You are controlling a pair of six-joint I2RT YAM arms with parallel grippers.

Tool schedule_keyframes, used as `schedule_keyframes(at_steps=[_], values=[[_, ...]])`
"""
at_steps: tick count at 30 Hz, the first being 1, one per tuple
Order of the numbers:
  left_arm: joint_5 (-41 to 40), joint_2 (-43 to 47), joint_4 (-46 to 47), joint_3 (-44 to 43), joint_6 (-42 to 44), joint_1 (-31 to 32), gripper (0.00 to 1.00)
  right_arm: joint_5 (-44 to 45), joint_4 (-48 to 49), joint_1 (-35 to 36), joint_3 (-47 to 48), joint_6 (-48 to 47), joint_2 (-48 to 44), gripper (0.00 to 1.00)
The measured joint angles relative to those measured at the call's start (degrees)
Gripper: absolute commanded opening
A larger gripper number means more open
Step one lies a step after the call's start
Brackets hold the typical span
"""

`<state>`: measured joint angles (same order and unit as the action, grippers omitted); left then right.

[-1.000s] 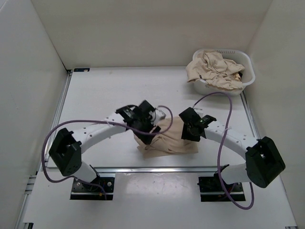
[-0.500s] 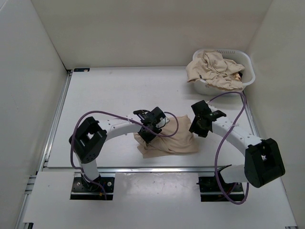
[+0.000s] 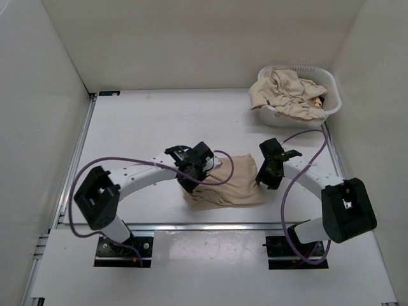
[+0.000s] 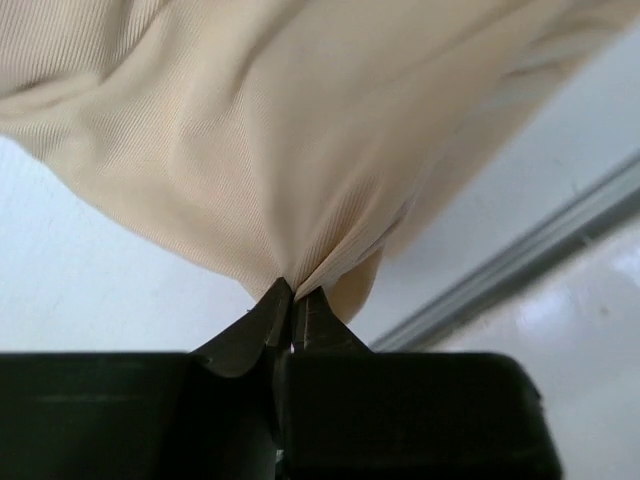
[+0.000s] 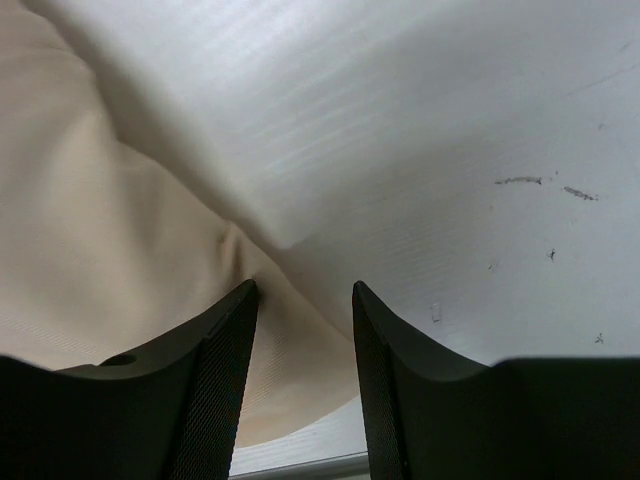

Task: Fold and stack the trousers
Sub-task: Fold the trousers

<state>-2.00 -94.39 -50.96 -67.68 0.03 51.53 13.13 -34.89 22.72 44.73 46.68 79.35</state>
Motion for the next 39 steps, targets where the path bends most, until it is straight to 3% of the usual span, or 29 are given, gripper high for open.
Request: schedule_keyframes(at_steps=[6, 11, 12, 14, 16, 20, 24, 29, 34, 37, 39], values=[[2.08, 7.43, -3.39, 8.02, 0.0, 0.22, 0.14, -1.53, 0.79, -0.11, -1.31, 0.5, 2.56, 0.48], [1.97, 3.8, -2.84, 14.84, -0.02, 0.33, 0.27, -1.68, 0.76, -0.11, -1.25, 0.55, 2.97, 0.48], [1.7, 3.54, -2.8, 15.67, 0.0, 0.35, 0.51, -1.68, 0.5, -0.11, -1.11, 0.5, 2.97, 0.48], [1.03, 3.45, -2.75, 16.46, -0.07, 0.35, 0.75, -1.46, 0.17, -0.15, -0.74, 0.26, 2.78, 0.49], [0.9, 3.5, -2.43, 16.57, -0.02, 0.35, 0.86, -1.33, 0.02, -0.26, -0.55, -0.44, 1.92, 0.49], [0.74, 5.73, -2.4, 16.24, 0.04, 0.26, 0.97, -2.23, -0.07, -0.28, -0.57, -2.58, -2.23, 0.52], [5.11, 11.91, -5.01, 11.69, -0.02, -3.78, 1.0, -5.88, 2.01, -0.48, -1.64, -5.42, -7.91, 0.53], [11.23, 17.38, -4.22, 4.68, -0.07, -18.1, 1.0, -13.88, 6.97, -0.52, -6.91, -8.5, -10.8, 0.54], [13.86, 6.56, 0.0, 0.55, -0.09, -31.65, 1.0, -21.62, 11.04, -0.52, -13.7, -10.34, -9.7, 0.54], [15.76, -2.95, 2.4, -2.23, -0.07, -34.91, 1.0, -25.49, 13.99, -0.63, -14.14, -11.06, -8.2, 0.54], [17.27, -6.71, 3.43, -2.99, -0.11, -35.08, 0.95, -27.76, 15.74, -0.63, -14.14, -11.34, -7.04, 0.54]])
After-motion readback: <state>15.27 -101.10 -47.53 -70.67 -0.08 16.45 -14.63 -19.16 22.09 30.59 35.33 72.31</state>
